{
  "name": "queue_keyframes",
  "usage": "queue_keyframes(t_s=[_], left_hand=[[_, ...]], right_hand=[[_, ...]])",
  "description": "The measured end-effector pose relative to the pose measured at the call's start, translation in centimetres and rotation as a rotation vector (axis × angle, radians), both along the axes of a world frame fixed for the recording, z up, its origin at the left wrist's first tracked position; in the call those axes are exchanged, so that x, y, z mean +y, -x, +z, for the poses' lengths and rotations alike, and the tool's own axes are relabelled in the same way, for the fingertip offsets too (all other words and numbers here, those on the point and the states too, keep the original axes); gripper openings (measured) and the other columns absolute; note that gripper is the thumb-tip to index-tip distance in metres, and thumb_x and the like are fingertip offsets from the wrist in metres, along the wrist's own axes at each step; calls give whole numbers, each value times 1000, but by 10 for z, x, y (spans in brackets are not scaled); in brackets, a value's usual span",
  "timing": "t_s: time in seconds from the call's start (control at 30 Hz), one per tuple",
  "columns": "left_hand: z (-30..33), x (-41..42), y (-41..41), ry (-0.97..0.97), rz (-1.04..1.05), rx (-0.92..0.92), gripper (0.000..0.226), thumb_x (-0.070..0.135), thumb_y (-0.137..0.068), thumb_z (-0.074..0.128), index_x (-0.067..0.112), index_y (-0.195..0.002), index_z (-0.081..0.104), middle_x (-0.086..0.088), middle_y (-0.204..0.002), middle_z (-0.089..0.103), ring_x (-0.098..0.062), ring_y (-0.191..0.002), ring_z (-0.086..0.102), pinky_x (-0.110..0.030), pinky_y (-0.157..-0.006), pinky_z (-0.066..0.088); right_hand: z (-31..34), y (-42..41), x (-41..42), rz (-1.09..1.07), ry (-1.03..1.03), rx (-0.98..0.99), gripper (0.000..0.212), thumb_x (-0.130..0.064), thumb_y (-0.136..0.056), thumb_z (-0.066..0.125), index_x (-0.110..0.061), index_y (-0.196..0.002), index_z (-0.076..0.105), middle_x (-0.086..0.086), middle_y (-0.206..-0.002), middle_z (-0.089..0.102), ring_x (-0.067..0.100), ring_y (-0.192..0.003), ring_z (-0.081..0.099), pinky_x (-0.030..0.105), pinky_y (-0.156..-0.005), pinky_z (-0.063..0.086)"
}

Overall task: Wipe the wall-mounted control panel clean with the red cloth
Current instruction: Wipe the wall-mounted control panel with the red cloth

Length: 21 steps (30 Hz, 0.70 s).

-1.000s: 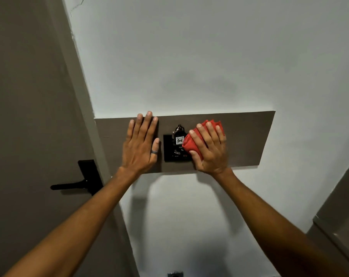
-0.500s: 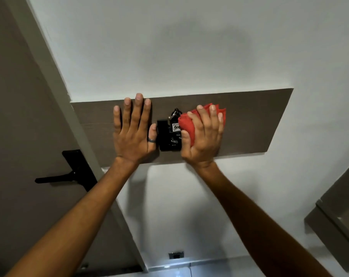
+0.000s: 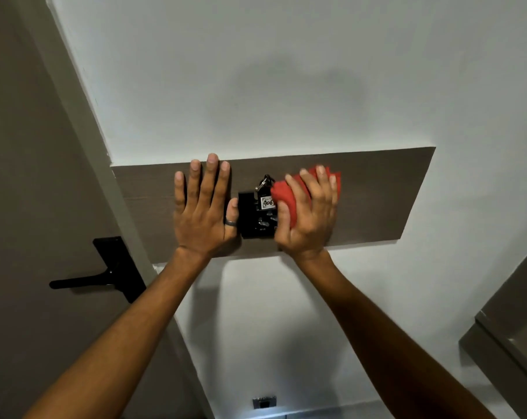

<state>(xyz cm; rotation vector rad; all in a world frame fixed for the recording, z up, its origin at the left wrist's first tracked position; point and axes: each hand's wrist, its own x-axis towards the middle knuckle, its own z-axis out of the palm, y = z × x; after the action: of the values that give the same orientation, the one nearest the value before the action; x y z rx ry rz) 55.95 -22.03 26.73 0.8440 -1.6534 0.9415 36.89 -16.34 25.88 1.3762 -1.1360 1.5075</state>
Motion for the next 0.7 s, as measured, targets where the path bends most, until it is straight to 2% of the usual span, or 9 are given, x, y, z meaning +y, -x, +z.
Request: queue_keyframes(t_s=[0.1, 0.23, 0.43, 0.57, 0.7], left_hand=[[1, 1, 0, 1, -10, 1, 63, 36, -106, 38, 9, -162, 26, -2, -173, 1, -23, -160, -1, -47, -131, 2], [0, 2, 1, -14, -7, 5, 62, 36, -106, 38, 9, -162, 29, -2, -173, 1, -24, -160, 0, -47, -131, 1], [1, 2, 3, -14, 10, 29, 63, 36, -106, 39, 11, -162, 28, -1, -173, 2, -24, -160, 1, -48, -131, 3], [0, 3, 4, -9, 0, 33, 61, 36, -107, 38, 12, -162, 29, -1, -173, 3, -24, -160, 1, -47, -131, 2], [-1, 3, 4, -21, -1, 45, 61, 35, -106, 38, 12, -162, 30, -2, -173, 4, -25, -160, 2, -48, -131, 3]], right_hand=[[9, 6, -5, 18, 7, 34, 45, -34, -103, 51, -6, -134, 66, 18, -141, 61, 39, -145, 45, 53, -129, 26], [-26, 23, -3, -11, -7, 149, 50, -38, -104, 48, -7, -142, 56, 14, -148, 51, 37, -146, 42, 53, -128, 28], [-8, 14, -1, 20, -48, 138, 49, -38, -102, 48, -7, -137, 62, 14, -145, 55, 37, -144, 45, 52, -129, 28], [-6, 50, -3, 0, -8, 344, 48, -38, -103, 48, -7, -137, 62, 14, -145, 53, 39, -142, 48, 53, -127, 31], [-16, 4, 3, 12, -33, -46, 45, -36, -103, 46, -5, -132, 64, 15, -142, 57, 40, -143, 46, 53, -129, 27]])
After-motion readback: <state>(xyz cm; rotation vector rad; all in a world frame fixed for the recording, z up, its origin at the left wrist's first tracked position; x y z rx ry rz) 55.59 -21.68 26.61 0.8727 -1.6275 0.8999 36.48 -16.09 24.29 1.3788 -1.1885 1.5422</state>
